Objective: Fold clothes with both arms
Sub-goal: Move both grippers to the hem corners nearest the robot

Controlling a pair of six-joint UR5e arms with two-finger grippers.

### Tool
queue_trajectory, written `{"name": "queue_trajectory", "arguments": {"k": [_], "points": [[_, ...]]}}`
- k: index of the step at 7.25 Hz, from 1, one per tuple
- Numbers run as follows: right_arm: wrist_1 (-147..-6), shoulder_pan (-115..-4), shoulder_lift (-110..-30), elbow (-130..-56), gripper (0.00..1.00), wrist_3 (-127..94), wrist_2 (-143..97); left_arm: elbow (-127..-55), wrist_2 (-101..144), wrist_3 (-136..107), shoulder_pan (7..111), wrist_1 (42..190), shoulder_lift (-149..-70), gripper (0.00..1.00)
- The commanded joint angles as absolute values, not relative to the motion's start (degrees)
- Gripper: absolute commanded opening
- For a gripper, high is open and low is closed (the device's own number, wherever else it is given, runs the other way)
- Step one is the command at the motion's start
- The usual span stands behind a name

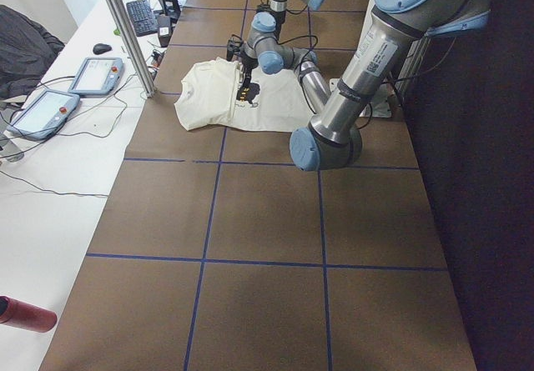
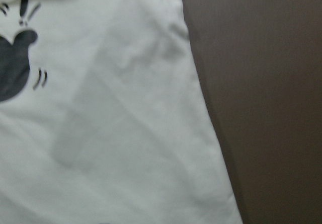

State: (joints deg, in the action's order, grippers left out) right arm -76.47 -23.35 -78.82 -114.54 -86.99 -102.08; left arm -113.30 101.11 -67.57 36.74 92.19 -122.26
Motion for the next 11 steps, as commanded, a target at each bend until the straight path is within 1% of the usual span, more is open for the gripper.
{"name": "queue_trajectory", "arguments": {"k": [1, 2, 5, 6, 7, 8, 9, 10, 11], "points": [[-75.5, -13.6, -82.4, -115.9, 1.00, -93.1, -94.7, -117.5, 101.2, -66.4, 36.7, 89.8, -119.5, 1.00], [-75.5, -13.2, -84.4, -116.6, 1.00, -93.3, -94.7, -117.5, 101.2, -66.4, 36.6, 89.8, -119.6, 1.00], [-75.9, -13.1, -85.3, -116.4, 0.99, -93.3, -95.3, -117.5, 101.1, -66.4, 36.5, 89.8, -119.6, 1.00], [-76.0, -13.1, -85.3, -116.4, 0.87, -93.3, -95.4, -117.5, 101.1, -66.4, 36.5, 89.9, -119.6, 1.00], [-76.0, -13.2, -85.3, -116.4, 0.70, -93.2, -95.4, -117.5, 101.2, -66.4, 36.5, 89.9, -119.6, 1.00], [-76.1, -13.2, -85.4, -116.4, 0.47, -93.2, -95.6, -117.5, 101.2, -66.4, 36.5, 89.9, -119.6, 1.00], [-76.0, -13.4, -85.3, -116.7, 0.28, -93.2, -95.9, -117.5, 101.1, -66.4, 36.5, 89.9, -119.5, 1.00], [-76.0, -13.4, -85.3, -116.7, 0.14, -93.2, -96.8, -117.4, 101.1, -66.4, 36.5, 90.0, -119.5, 1.00], [-76.0, -13.4, -85.3, -116.8, 0.04, -93.2, -96.9, -117.4, 101.1, -66.4, 36.5, 90.0, -119.5, 1.00]]}}
